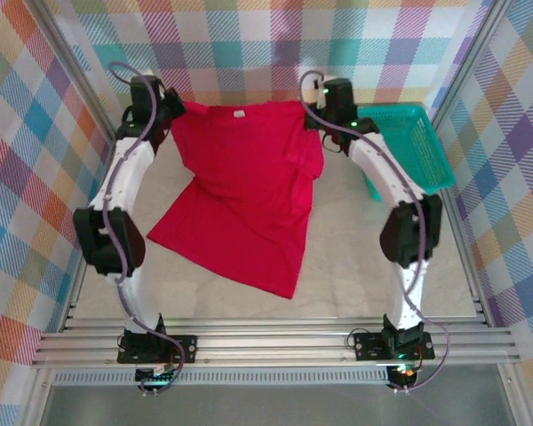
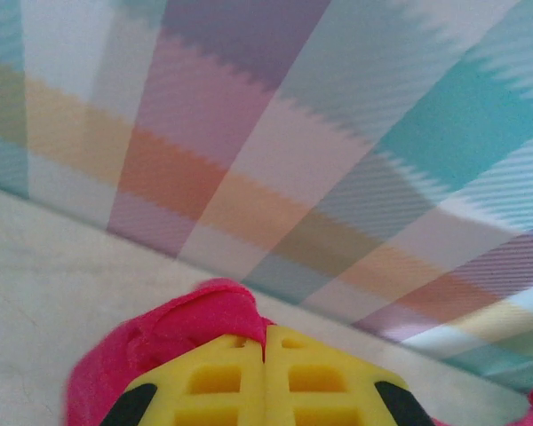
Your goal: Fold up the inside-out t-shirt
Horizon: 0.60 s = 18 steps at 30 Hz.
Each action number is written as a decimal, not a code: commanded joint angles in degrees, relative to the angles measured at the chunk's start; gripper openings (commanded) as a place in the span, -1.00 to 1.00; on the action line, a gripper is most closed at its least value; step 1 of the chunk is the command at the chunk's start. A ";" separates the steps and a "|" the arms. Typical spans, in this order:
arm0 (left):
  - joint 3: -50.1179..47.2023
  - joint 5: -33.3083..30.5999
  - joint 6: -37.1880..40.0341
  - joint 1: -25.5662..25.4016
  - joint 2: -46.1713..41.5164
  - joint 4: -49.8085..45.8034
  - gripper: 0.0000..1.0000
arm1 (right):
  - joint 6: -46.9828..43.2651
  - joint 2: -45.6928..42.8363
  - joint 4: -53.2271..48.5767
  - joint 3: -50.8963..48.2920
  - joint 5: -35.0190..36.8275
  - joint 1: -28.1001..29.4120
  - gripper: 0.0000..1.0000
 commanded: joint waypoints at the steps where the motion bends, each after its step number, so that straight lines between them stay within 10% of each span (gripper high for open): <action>1: -2.71 -3.09 1.81 0.26 -12.46 -0.54 -1.00 | -0.38 -11.18 4.15 -1.74 -4.67 0.07 -1.00; 18: -0.82 -3.82 4.85 1.16 -49.47 -5.31 -1.00 | 5.75 -42.13 4.86 -5.84 -18.54 3.74 -1.00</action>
